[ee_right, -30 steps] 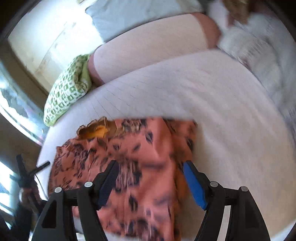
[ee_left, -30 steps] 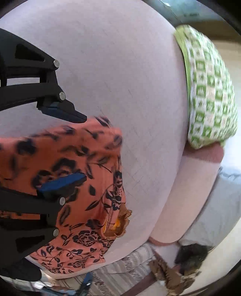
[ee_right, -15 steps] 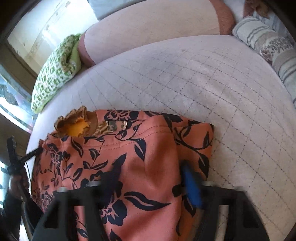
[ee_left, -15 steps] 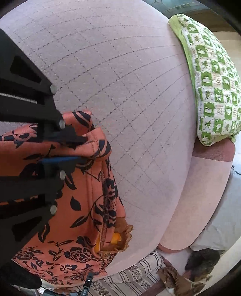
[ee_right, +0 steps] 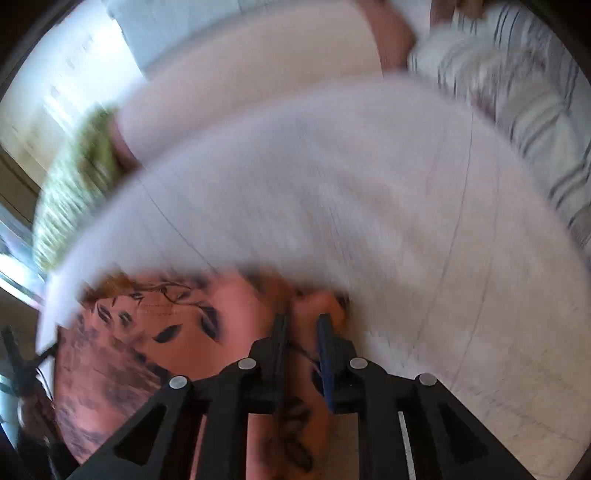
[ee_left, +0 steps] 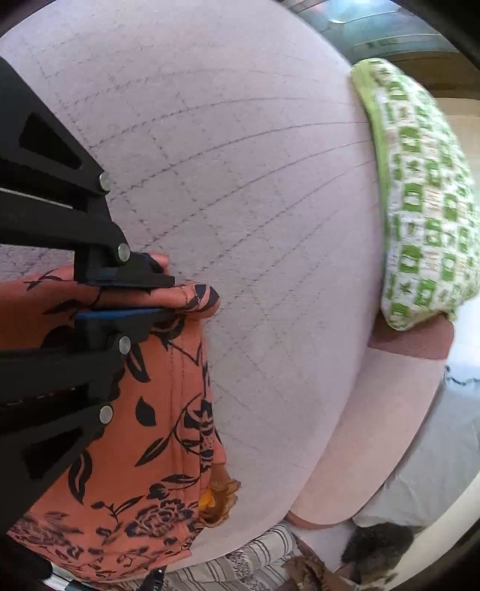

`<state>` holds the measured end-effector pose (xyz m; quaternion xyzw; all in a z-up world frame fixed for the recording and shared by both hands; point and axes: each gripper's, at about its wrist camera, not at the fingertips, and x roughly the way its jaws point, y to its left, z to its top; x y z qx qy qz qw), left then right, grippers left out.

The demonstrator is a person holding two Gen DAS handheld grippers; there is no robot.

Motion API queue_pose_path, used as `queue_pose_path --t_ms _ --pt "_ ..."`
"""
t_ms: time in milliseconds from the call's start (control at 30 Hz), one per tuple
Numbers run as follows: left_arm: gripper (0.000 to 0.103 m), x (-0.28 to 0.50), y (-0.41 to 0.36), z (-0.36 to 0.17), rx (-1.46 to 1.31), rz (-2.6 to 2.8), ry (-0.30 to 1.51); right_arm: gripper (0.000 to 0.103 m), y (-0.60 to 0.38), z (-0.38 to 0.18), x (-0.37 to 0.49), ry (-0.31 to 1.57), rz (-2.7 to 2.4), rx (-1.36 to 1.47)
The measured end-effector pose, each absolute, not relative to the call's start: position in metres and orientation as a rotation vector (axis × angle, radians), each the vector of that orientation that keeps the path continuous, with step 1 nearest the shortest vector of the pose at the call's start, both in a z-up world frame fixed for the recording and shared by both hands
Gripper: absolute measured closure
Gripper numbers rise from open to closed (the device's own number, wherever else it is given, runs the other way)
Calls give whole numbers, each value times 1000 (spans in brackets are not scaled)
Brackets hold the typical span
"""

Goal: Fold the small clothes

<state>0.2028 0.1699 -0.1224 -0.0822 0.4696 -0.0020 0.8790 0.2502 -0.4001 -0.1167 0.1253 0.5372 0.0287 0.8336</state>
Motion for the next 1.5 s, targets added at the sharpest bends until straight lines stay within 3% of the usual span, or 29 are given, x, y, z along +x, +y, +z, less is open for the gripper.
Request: queue_pose_path --t_ms 33,100,200,300,333,400,500,533,567,600,633,800,933,1000,1167,1233,1267,1300,1333,1367,1400,1433,1500 --pt "69 200 169 -119 -165 -7 970 84 -400 -115 245 1106 56 267" --pt "49 191 169 -109 -163 -14 939 84 -401 -104 234 1075 26 289" --pt "49 177 169 -91 -173 -19 886 81 -385 -73 216 1002 63 234" --pt "48 152 161 -73 -183 -34 863 61 -362 -55 206 1006 160 175" --pt "47 146 158 -73 -179 -39 855 39 -357 -54 204 1014 172 164" --pt "47 133 147 -70 -154 -50 846 33 -354 -59 208 1027 153 132" --pt "46 112 136 -69 -114 -63 852 33 -357 -85 226 1091 129 160" --pt "46 109 134 -70 -103 -65 864 39 -358 -95 232 1110 129 171" --pt "46 112 135 -75 -94 -67 883 54 -360 -103 235 1135 138 179" --pt "46 107 133 -81 -86 -63 905 80 -359 -107 236 1149 133 176" --pt "46 108 132 -83 -83 -58 912 98 -356 -106 237 1156 126 161" --pt "44 93 124 -81 -99 -78 886 98 -360 -62 223 1029 68 107" --pt "40 102 108 -110 -5 -64 956 92 -371 -114 231 1142 85 159" --pt "40 96 104 -102 9 -55 941 89 -376 -111 229 1098 73 217" --pt "40 66 98 -60 33 -97 806 87 -372 -53 204 1005 47 256" --pt "32 59 95 -61 48 -109 791 85 -361 -34 179 1017 173 324" --pt "32 60 95 -71 60 -100 818 81 -352 -30 169 1032 250 360" --pt "32 66 97 -92 64 -78 889 68 -345 -31 161 1048 320 393" --pt "33 72 99 -104 57 -66 940 43 -335 -38 149 1082 410 443" --pt "33 74 103 -116 31 -63 979 34 -332 -46 144 1105 405 454" --pt "33 68 105 -110 15 -59 946 31 -332 -63 137 1145 341 446" --pt "33 63 104 -101 5 -60 935 48 -341 -95 133 1228 241 444" --pt "33 47 106 -75 -24 -99 862 62 -363 -106 122 1181 205 564"
